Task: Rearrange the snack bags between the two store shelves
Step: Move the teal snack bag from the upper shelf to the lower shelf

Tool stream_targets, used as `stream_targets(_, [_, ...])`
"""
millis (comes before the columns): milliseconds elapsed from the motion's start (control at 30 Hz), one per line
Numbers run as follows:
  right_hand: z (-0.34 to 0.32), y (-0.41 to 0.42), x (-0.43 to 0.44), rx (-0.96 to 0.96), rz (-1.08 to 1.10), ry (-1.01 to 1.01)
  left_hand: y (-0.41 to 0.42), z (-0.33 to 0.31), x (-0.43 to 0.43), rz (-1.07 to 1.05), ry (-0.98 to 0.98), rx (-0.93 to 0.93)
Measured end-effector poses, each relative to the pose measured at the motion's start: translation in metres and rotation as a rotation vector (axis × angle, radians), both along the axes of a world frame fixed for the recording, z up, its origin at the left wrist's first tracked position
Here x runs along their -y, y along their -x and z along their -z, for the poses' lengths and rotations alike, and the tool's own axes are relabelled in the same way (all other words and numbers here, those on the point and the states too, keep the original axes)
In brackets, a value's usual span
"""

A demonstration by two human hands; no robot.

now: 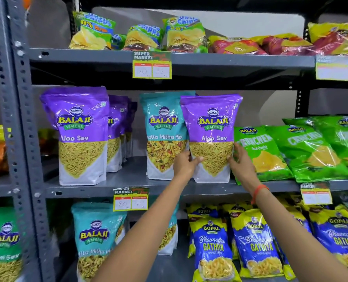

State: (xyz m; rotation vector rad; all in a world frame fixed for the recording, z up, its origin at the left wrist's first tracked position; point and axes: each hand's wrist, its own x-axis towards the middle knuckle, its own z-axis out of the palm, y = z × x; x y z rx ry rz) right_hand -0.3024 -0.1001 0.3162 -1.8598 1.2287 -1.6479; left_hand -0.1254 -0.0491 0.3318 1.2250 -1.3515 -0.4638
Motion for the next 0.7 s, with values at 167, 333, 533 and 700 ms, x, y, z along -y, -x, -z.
stream_targets(167, [-0.006, -0.013, -0.028, -0.052, 0.100, 0.059, 0.000, 0.005, 0.003, 0.004, 0.041, 0.021])
stream_targets(333, [-0.003, -0.048, -0.060, 0.062, 0.290, 0.365, 0.000, 0.014, -0.022, -0.107, 0.218, 0.024])
stream_targets(533, [-0.007, -0.115, -0.079, 0.062, 0.185, 0.484, -0.033, 0.016, -0.036, -0.358, 0.468, 0.129])
stream_targets(700, [0.008, -0.154, -0.071, -0.083, -0.011, 0.311, -0.084, 0.009, -0.024, -0.402, 0.246, 0.099])
